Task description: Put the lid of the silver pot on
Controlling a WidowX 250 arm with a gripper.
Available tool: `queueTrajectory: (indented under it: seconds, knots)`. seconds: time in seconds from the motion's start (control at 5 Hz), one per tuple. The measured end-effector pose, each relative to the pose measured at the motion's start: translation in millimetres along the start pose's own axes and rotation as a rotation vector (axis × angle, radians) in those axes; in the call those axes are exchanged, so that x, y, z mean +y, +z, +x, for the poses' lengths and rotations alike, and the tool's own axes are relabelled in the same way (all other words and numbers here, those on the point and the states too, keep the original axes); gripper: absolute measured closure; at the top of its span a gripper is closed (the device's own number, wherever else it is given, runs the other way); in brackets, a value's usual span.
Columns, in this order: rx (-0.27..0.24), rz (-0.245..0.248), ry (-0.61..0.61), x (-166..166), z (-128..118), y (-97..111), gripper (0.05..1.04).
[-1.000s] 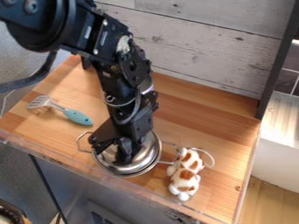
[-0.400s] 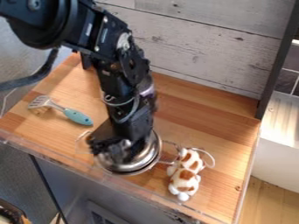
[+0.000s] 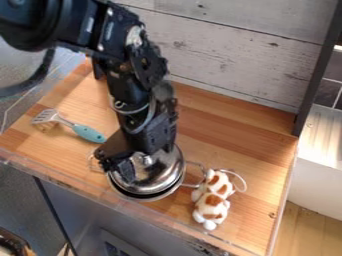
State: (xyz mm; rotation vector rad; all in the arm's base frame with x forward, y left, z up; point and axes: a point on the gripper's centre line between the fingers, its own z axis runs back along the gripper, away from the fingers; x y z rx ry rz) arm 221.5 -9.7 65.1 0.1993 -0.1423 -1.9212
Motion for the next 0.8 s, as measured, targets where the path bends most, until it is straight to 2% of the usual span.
queueTrajectory:
  seconds: [0.2,0.6,0.8]
  knots:
    - [0.016,0.038,0.03,4.1,-8.4,14.4,0.079]
    - [0.041,0.15,0.104,12.3,-24.6,61.0,0.083]
    - [0.04,0.151,0.105,12.5,-24.4,62.0,0.083]
